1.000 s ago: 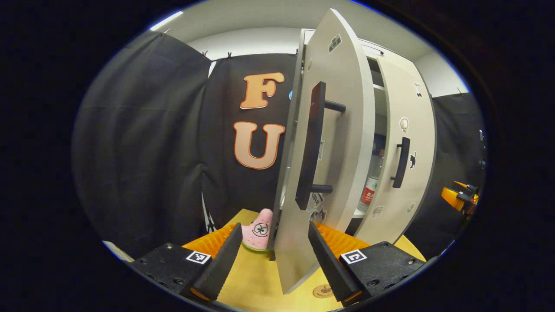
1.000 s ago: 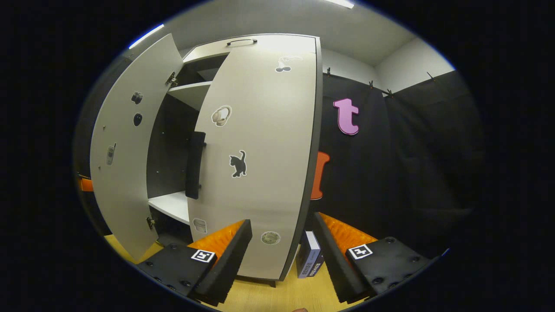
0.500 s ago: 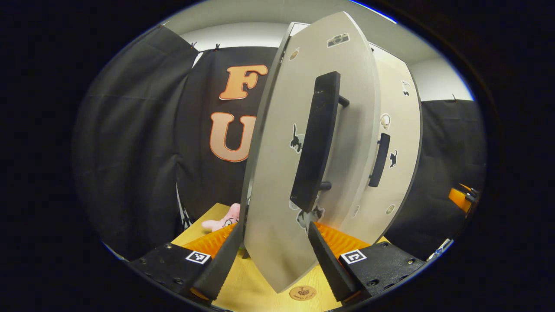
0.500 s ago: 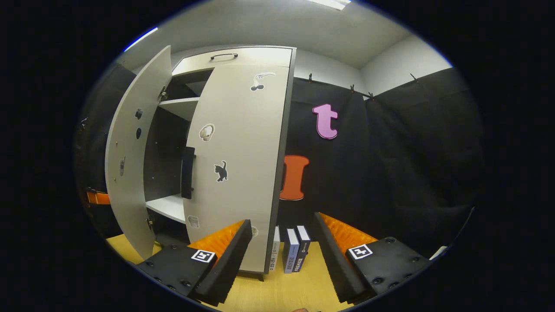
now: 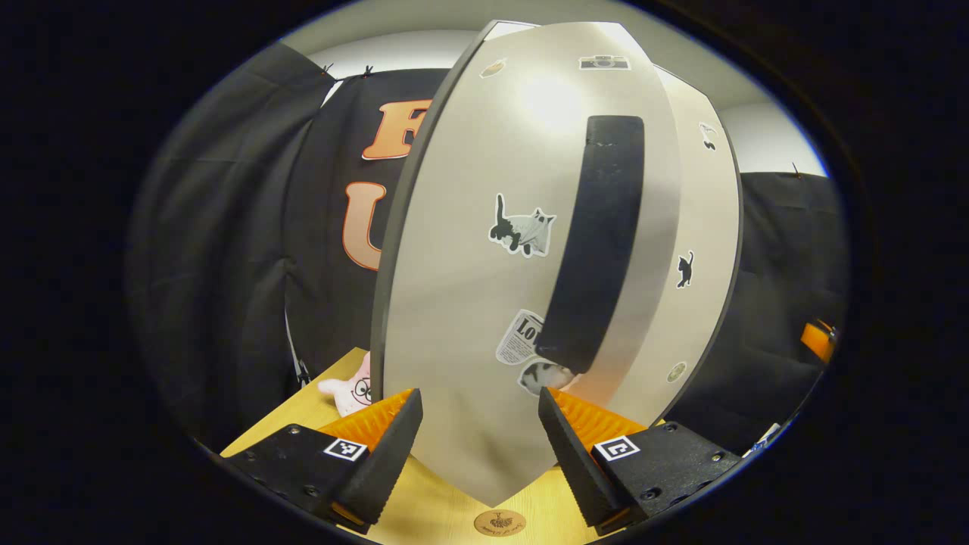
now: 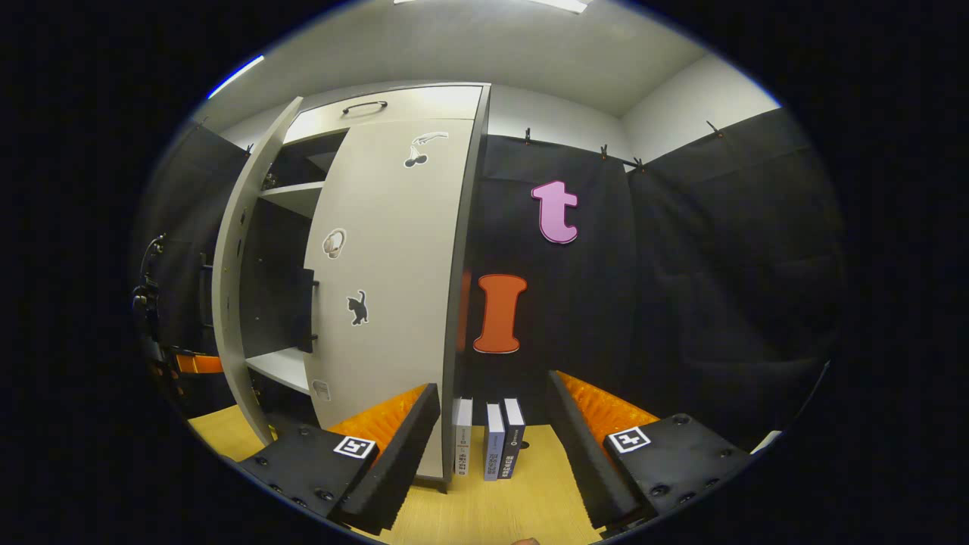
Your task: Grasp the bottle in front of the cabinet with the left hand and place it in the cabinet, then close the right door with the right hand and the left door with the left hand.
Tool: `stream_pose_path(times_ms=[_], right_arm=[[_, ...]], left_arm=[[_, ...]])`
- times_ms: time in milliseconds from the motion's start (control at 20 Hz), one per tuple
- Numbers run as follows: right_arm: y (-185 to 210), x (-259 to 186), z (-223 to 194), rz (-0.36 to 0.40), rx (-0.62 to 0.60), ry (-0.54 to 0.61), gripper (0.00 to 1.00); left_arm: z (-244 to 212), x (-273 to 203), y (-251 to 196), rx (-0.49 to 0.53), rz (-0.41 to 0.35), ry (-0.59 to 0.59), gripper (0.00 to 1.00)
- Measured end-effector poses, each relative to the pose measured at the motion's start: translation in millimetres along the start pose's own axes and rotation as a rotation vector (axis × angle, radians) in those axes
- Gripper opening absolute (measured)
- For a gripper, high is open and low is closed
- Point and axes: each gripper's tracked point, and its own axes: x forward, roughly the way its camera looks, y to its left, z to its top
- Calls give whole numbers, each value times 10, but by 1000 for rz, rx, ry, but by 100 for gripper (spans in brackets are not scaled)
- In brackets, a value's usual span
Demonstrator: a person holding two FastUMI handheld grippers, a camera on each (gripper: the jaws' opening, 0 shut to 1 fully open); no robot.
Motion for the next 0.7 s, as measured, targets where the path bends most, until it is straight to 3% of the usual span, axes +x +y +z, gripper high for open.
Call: stream_pose_path(times_ms=[450,700], right_arm=[[-517,91,-49,-38,-8,1,95],[-689,190,-118,-47,6,16,95]], left_arm=[[-88,427,-47,-21,32,0,94],[-66,482,-72,31,51,0,94]])
